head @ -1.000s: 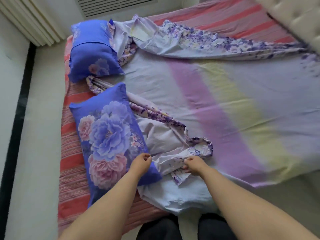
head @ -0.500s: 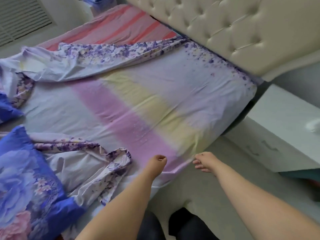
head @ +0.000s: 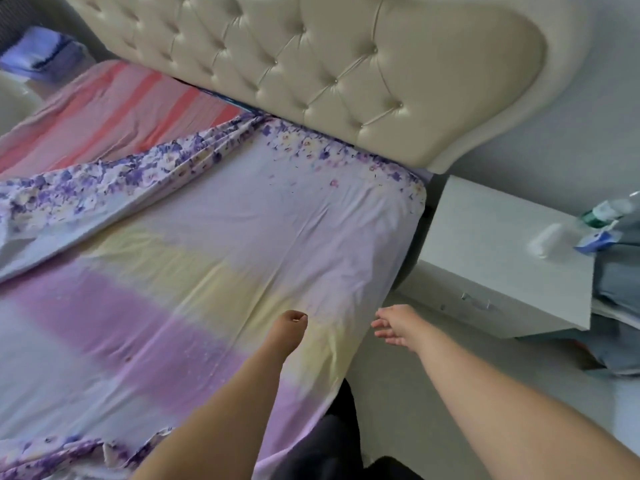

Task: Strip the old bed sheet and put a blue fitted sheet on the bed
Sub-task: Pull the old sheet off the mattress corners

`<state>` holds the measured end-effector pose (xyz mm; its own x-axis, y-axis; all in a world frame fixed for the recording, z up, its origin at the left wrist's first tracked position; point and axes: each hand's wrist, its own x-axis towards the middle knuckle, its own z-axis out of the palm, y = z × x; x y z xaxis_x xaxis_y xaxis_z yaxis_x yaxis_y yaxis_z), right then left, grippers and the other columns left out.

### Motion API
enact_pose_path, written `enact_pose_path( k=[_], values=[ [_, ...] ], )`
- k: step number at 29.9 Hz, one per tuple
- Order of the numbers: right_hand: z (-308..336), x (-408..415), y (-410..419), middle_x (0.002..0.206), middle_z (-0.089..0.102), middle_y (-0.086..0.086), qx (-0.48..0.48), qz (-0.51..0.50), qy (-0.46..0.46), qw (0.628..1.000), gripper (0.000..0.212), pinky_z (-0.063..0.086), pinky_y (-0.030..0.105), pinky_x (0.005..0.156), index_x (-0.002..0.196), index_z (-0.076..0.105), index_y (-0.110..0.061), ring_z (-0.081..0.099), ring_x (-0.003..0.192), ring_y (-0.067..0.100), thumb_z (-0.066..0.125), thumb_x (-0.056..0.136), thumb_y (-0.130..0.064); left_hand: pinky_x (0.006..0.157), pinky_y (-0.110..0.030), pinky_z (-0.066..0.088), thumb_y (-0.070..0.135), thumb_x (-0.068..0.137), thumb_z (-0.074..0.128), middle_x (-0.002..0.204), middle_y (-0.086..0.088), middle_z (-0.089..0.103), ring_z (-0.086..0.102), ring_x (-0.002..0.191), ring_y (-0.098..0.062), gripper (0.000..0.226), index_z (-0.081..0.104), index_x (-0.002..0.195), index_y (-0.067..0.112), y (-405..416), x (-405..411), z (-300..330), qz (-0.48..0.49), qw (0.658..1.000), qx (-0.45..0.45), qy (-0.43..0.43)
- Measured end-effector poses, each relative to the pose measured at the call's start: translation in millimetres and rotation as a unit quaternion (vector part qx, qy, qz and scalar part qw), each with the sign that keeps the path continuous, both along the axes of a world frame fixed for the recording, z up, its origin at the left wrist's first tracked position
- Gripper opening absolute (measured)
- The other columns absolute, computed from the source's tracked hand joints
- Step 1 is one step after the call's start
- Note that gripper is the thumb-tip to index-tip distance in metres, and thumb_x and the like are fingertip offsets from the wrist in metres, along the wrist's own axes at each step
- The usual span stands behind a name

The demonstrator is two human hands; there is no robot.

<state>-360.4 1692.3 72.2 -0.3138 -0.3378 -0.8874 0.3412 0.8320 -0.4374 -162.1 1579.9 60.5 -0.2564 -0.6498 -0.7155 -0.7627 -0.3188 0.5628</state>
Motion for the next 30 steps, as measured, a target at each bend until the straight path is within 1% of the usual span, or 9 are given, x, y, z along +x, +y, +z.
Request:
enact_pose_path(
  k=[2,6,10,14,17,20,24,27,30],
  values=[
    [-1,-35,-24,0.084,0.064,0.002,-0.007,-0.042,0.012,0.999,0.016,0.043,0.026,0.062,0.109,0.053,-0.013,0.059,0.069,0.016,0.046,0.098,-0.020,0.072,-0.025,0.038,0.020,0.096,0.050,0.100,-0.011,0.066,0.057,0.088,-0.022,0.024,0.064,0.110,0.005,-30,-38,4,-0.025,1.000,0.002,0.006],
    [-7,-92,-66,0.083,0.066,0.003,-0.034,-0.117,0.026,0.992,0.019,0.045,0.025,0.058,0.113,0.054,-0.012,0.061,0.066,0.016,0.048,0.096,-0.018,0.074,-0.023,0.037,0.021,0.096,0.051,0.105,-0.009,0.065,0.056,0.092,-0.022,0.024,0.064,0.112,0.009,-84,-108,13,-0.079,0.996,-0.026,-0.006],
    [-22,-141,-90,0.089,0.068,0.003,-0.043,-0.164,0.030,0.985,0.018,0.049,0.027,0.063,0.112,0.057,-0.012,0.064,0.070,0.016,0.050,0.096,-0.019,0.074,-0.025,0.039,0.023,0.096,0.050,0.104,-0.006,0.062,0.054,0.089,-0.019,0.026,0.063,0.115,0.010,-118,-170,9,-0.107,0.994,-0.024,-0.011],
    [-50,-211,-122,0.092,0.070,0.003,-0.033,-0.192,0.029,0.980,0.016,0.053,0.029,0.070,0.108,0.059,-0.014,0.065,0.077,0.017,0.052,0.096,-0.021,0.070,-0.026,0.041,0.026,0.096,0.050,0.100,-0.007,0.063,0.052,0.078,-0.019,0.026,0.062,0.115,0.014,-142,-246,-6,-0.098,0.995,-0.018,-0.029],
    [-70,-265,-147,0.099,0.068,0.004,-0.029,-0.169,0.024,0.985,0.013,0.055,0.033,0.084,0.106,0.057,-0.017,0.065,0.087,0.018,0.051,0.096,-0.022,0.066,-0.024,0.040,0.026,0.097,0.048,0.087,0.002,0.057,0.051,0.074,-0.016,0.026,0.061,0.116,0.013,-153,-304,-18,-0.092,0.995,-0.013,-0.037],
    [-90,-320,-169,0.102,0.066,0.004,-0.026,-0.148,0.034,0.988,0.013,0.054,0.033,0.083,0.107,0.056,-0.018,0.062,0.089,0.018,0.050,0.095,-0.020,0.066,-0.024,0.040,0.028,0.097,0.046,0.094,0.003,0.057,0.053,0.080,-0.016,0.026,0.059,0.117,0.016,-162,-358,-30,-0.095,0.994,0.000,-0.052],
    [-121,-386,-198,0.107,0.060,0.007,-0.001,-0.117,0.056,0.992,0.017,0.054,0.034,0.085,0.109,0.055,-0.015,0.059,0.096,0.021,0.055,0.092,-0.018,0.074,-0.026,0.041,0.031,0.097,0.046,0.107,0.005,0.057,0.054,0.088,-0.016,0.028,0.058,0.119,0.020,-177,-411,-49,-0.084,0.994,0.006,-0.068],
    [-145,-421,-222,0.113,0.057,0.009,0.021,-0.095,0.076,0.992,0.033,0.051,0.035,0.087,0.122,0.054,-0.010,0.056,0.098,0.023,0.059,0.091,-0.017,0.074,-0.025,0.040,0.030,0.097,0.047,0.104,0.007,0.055,0.053,0.088,-0.014,0.028,0.057,0.121,0.021,-186,-432,-61,-0.055,0.995,0.016,-0.080],
    [-165,-445,-251,0.124,0.054,0.014,0.032,-0.048,0.117,0.991,0.039,0.044,0.029,0.080,0.130,0.047,-0.006,0.055,0.109,0.029,0.055,0.093,-0.016,0.069,-0.024,0.041,0.029,0.096,0.048,0.102,0.006,0.056,0.053,0.083,-0.014,0.028,0.058,0.121,0.019,-194,-443,-74,-0.023,0.995,0.024,-0.093]
  ],
)
